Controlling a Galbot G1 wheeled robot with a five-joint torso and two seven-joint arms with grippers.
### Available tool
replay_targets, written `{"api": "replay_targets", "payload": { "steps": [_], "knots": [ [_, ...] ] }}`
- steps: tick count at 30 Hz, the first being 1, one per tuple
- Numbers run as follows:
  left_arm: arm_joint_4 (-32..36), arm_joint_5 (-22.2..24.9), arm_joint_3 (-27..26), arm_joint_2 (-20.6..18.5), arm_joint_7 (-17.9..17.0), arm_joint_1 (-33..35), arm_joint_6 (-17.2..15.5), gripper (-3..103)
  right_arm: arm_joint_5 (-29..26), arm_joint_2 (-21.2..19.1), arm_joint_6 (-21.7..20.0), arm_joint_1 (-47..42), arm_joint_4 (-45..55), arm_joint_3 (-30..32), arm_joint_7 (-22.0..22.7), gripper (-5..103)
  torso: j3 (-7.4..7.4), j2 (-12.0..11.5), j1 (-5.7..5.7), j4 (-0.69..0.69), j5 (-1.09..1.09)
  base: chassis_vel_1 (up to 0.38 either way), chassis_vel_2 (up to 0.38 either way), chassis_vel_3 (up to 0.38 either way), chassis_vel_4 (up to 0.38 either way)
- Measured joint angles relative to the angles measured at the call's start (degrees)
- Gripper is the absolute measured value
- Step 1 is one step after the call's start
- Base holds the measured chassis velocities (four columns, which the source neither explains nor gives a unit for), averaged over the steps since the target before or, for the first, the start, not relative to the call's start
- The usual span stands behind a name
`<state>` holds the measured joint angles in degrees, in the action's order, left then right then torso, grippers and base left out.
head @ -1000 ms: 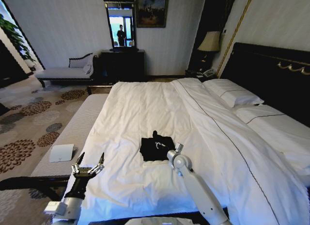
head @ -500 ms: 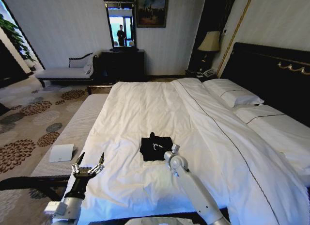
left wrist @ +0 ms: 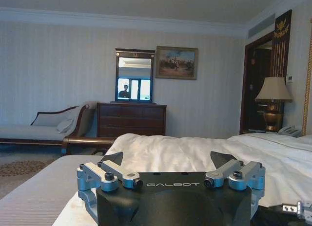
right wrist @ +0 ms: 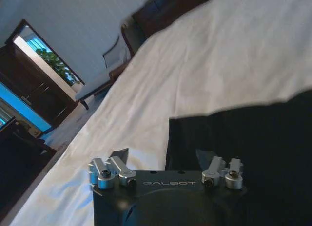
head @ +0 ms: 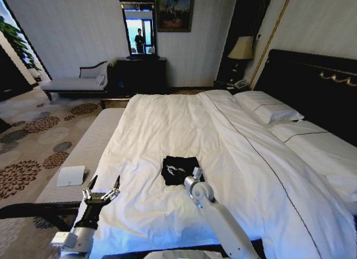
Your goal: Fold the clothes on the bed.
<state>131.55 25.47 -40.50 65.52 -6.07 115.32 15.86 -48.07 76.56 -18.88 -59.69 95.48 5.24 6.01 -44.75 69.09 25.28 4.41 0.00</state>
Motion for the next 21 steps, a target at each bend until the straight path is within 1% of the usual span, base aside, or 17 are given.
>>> {"api": "replay_targets", "payload": {
  "steps": [1, 2, 3, 4, 5, 6, 7, 8, 9, 10, 11, 12, 13, 14, 16, 17, 21],
  "knots": [
    [0.00, 0.00, 0.00, 0.00, 0.00, 0.00, 0.00, 100, 0.00, 0.00, 0.00, 0.00, 0.00, 0.00, 0.00, 75, 0.00, 0.00, 0.00, 0.00, 0.00, 0.000, 0.000, 0.000, 0.000],
    [0.00, 0.00, 0.00, 0.00, 0.00, 0.00, 0.00, 100, 2.45, -0.21, 1.03, -0.25, 0.44, 0.06, -0.43, 80, 0.00, 0.00, 0.00, 0.00, 0.00, 0.000, 0.000, 0.000, 0.000],
    [0.00, 0.00, 0.00, 0.00, 0.00, 0.00, 0.00, 100, 8.02, -0.63, 3.77, -0.73, 1.16, 0.35, -0.96, 86, 0.00, 0.00, 0.00, 0.00, 0.00, 0.000, 0.000, 0.000, 0.000],
    [0.00, 0.00, 0.00, 0.00, 0.00, 0.00, 0.00, 100, 10.57, -0.82, 5.18, -0.97, 1.42, 0.63, -1.10, 91, 0.00, 0.00, 0.00, 0.00, 0.00, 0.000, 0.000, 0.000, 0.000],
    [0.00, 0.00, 0.00, 0.00, 0.00, 0.00, 0.00, 100, 10.57, -0.82, 5.18, -0.97, 1.42, 0.63, -1.10, 91, 0.00, 0.00, 0.00, 0.00, 0.00, 0.000, 0.000, 0.000, 0.000],
    [0.00, 0.00, 0.00, 0.00, 0.00, 0.00, 0.00, 100, 14.43, -1.23, 7.52, -1.54, 1.99, 1.44, -1.28, 96, 0.00, 0.00, 0.00, 0.00, 0.00, 0.000, 0.000, 0.000, 0.000],
    [0.00, 0.00, 0.00, 0.00, 0.00, 0.00, 0.00, 100, 17.04, -1.70, 9.13, -2.24, 2.65, 2.51, -1.40, 99, 0.00, 0.00, 0.00, 0.00, -0.01, 0.000, 0.000, 0.000, 0.000],
    [0.00, 0.00, 0.00, 0.00, 0.00, 0.00, 0.00, 100, 19.41, -2.28, 10.50, -2.98, 3.22, 3.92, -1.57, 100, 0.00, 0.00, 0.00, 0.00, -0.01, 0.000, 0.000, 0.000, 0.000],
    [0.00, 0.00, 0.00, 0.00, 0.00, 0.00, 0.00, 100, 19.41, -2.28, 10.50, -2.98, 3.22, 3.92, -1.57, 100, 0.00, 0.00, 0.00, 0.00, -0.01, 0.000, 0.000, 0.000, 0.000],
    [0.00, 0.00, 0.00, 0.00, 0.00, 0.00, 0.00, 100, 21.14, -2.69, 11.37, -3.48, 3.50, 4.92, -1.77, 100, 0.00, 0.00, 0.00, 0.00, 0.00, 0.000, 0.000, 0.000, 0.000],
    [0.00, 0.00, 0.00, 0.00, 0.00, 0.00, 0.00, 100, 25.87, -3.77, 13.47, -4.89, 3.96, 7.66, -2.39, 100, 0.00, 0.00, 0.00, 0.00, -0.01, 0.000, 0.000, 0.000, 0.000],
    [0.00, 0.00, 0.00, 0.00, 0.00, 0.00, 0.00, 100, 28.58, -4.68, 14.79, -6.06, 4.30, 9.84, -2.85, 100, 0.00, 0.00, 0.00, 0.00, -0.01, 0.000, 0.000, 0.000, 0.000],
    [0.00, 0.00, 0.00, 0.00, 0.00, 0.00, 0.00, 100, 29.94, -5.48, 15.65, -7.26, 4.82, 11.94, -3.24, 100, 0.00, 0.00, 0.00, 0.00, -0.03, 0.000, 0.000, 0.000, 0.000],
    [0.00, 0.00, 0.00, 0.00, 0.00, 0.00, 0.00, 100, 29.94, -5.48, 15.65, -7.26, 4.82, 11.94, -3.24, 100, 0.00, 0.00, 0.00, 0.00, -0.03, 0.000, 0.000, 0.000, 0.000],
    [0.00, 0.00, 0.00, 0.00, 0.00, 0.00, 0.00, 100, 30.70, -7.40, 17.23, -10.75, 6.86, 17.27, -4.18, 100, 0.00, 0.00, 0.00, 0.01, -0.01, 0.000, 0.000, 0.000, 0.000],
    [0.00, 0.00, 0.00, 0.00, 0.00, 0.00, 0.00, 100, 30.70, -7.40, 17.23, -10.75, 6.86, 17.27, -4.18, 100, 0.00, 0.00, 0.00, 0.01, -0.01, 0.000, 0.000, 0.000, 0.000],
    [0.00, 0.00, 0.00, 0.00, 0.00, 0.00, 0.00, 100, 32.17, -9.48, 20.03, -17.49, 9.96, 25.33, -5.85, 100, 0.00, 0.00, 0.00, 0.01, -0.02, 0.000, 0.000, 0.000, 0.000]
  ]
}}
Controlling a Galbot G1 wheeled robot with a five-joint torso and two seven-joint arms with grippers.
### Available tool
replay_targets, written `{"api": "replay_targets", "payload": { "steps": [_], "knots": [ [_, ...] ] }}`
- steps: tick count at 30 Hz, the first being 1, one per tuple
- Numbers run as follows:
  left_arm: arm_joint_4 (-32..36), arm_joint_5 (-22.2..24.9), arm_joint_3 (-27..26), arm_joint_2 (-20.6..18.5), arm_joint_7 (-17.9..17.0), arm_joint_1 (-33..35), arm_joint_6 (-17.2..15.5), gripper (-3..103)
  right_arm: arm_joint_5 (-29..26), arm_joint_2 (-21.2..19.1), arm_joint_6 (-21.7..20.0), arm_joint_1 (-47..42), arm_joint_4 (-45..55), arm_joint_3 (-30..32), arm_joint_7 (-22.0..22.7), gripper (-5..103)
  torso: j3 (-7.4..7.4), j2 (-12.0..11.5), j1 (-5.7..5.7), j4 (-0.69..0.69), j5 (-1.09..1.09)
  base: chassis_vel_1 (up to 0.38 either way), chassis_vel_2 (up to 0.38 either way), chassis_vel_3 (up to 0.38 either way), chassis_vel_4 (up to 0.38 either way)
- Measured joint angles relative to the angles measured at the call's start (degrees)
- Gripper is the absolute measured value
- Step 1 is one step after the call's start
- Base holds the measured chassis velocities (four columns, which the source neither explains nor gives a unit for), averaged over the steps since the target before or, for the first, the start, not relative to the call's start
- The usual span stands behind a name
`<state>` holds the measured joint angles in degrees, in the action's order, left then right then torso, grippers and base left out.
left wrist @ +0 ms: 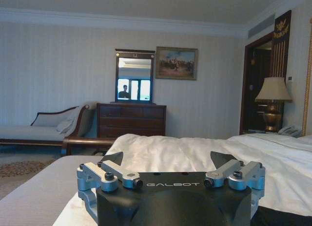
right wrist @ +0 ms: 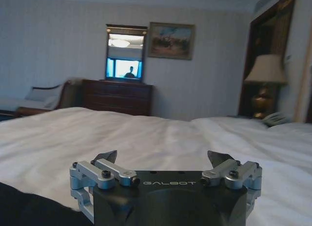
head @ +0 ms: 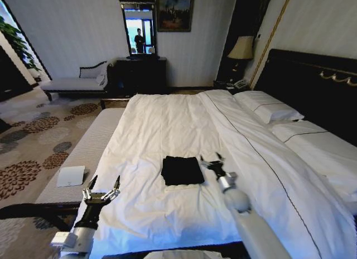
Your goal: Fold the clothes on the bed.
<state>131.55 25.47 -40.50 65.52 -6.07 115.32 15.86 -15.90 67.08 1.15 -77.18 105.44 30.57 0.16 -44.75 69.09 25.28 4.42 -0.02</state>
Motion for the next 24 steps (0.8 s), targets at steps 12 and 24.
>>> {"api": "replay_targets", "payload": {
  "steps": [12, 24],
  "knots": [
    [0.00, 0.00, 0.00, 0.00, 0.00, 0.00, 0.00, 100, 2.09, 1.89, 3.37, -9.92, 4.87, 8.77, -2.29, 100, 0.00, 0.00, 0.00, -0.01, 0.02, 0.000, 0.000, 0.000, 0.000],
    [0.00, 0.00, 0.00, 0.00, 0.00, 0.00, 0.00, 100, 0.02, 1.78, 3.56, -14.33, 7.21, 12.98, -2.04, 100, 0.00, 0.00, 0.00, -0.01, 0.02, 0.000, 0.000, 0.000, 0.000]
  ]
}}
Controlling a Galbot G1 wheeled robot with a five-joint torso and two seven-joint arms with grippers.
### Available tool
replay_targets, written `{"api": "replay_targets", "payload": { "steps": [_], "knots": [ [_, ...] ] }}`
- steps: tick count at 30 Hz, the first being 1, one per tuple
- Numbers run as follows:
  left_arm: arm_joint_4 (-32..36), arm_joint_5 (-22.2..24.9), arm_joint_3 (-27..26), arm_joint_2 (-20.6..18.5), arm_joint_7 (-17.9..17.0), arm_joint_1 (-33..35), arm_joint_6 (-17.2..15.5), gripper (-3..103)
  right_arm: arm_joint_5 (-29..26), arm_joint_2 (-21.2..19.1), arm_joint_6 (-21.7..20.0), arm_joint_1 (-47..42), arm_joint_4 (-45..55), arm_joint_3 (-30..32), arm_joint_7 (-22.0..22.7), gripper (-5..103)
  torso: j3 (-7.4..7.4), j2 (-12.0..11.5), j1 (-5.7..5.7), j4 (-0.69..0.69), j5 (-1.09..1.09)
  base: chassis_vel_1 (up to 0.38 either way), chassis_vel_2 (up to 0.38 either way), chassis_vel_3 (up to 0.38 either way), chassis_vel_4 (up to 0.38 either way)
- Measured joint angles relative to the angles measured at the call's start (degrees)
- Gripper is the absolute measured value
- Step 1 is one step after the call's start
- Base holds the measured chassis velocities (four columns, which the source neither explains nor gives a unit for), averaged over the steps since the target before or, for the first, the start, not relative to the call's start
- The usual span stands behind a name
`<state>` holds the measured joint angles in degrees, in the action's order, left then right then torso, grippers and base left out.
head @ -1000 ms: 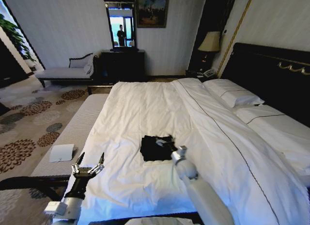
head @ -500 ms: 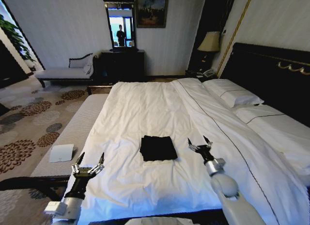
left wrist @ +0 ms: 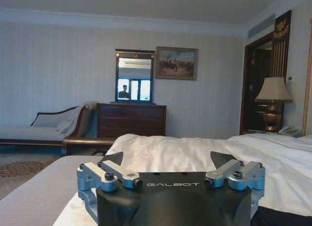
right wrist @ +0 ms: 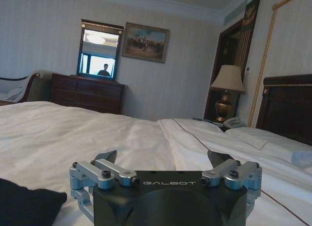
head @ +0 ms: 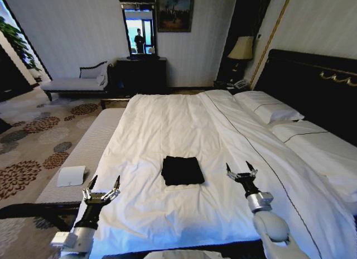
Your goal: Fold the clothes on the bed.
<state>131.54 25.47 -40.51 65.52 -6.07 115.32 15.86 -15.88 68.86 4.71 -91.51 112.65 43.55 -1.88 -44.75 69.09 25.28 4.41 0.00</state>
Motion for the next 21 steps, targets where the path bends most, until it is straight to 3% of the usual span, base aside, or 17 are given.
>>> {"api": "replay_targets", "payload": {
  "steps": [21],
  "knots": [
    [0.00, 0.00, 0.00, 0.00, 0.00, 0.00, 0.00, 100, -0.55, 0.46, 3.00, -5.55, 0.36, 1.84, -1.87, 100, 0.00, 0.00, 0.00, 0.00, 0.00, 0.000, 0.000, 0.000, 0.000]
  ]
}}
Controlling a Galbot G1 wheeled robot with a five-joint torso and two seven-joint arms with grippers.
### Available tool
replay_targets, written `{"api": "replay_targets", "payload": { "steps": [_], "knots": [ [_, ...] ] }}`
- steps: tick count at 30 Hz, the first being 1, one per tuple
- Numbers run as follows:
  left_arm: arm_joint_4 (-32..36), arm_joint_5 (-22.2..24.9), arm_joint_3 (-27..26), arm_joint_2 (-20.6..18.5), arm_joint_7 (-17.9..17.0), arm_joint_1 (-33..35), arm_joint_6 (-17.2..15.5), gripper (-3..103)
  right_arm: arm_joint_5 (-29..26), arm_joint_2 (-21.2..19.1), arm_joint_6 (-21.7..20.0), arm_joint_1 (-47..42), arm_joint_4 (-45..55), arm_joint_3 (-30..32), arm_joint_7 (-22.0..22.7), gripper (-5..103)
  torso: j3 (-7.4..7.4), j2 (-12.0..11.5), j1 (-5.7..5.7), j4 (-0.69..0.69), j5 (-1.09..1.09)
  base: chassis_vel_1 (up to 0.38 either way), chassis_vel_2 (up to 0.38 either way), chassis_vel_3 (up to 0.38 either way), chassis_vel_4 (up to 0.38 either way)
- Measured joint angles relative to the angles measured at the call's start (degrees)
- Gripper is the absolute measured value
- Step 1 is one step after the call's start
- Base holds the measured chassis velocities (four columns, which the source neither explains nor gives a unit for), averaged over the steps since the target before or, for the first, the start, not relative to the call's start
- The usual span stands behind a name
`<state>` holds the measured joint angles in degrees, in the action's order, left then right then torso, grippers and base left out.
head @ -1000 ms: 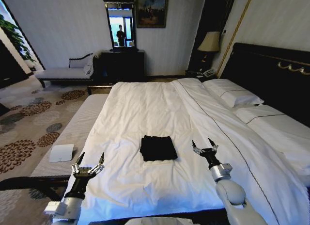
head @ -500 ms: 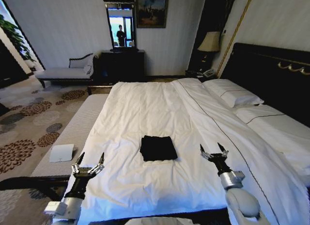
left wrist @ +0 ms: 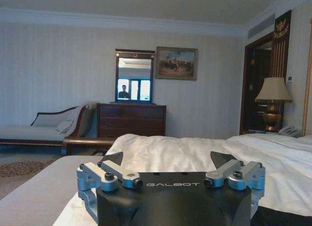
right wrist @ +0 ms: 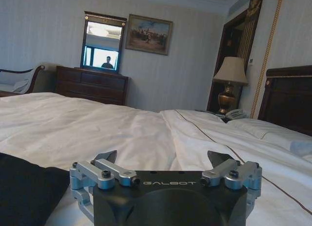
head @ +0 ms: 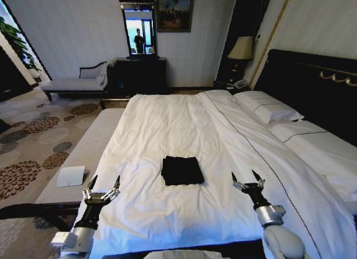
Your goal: Fold the clothes on the bed.
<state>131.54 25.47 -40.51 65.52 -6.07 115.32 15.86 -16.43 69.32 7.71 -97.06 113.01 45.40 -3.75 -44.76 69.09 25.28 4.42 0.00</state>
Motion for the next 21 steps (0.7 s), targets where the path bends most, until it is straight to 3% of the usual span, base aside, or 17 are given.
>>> {"api": "replay_targets", "payload": {
  "steps": [21],
  "knots": [
    [0.00, 0.00, 0.00, 0.00, 0.00, 0.00, 0.00, 100, 0.01, 0.01, -0.06, 0.15, -0.09, -0.11, 0.02, 100, 0.00, 0.00, 0.00, 0.00, 0.00, 0.000, 0.000, 0.000, 0.000]
  ]
}}
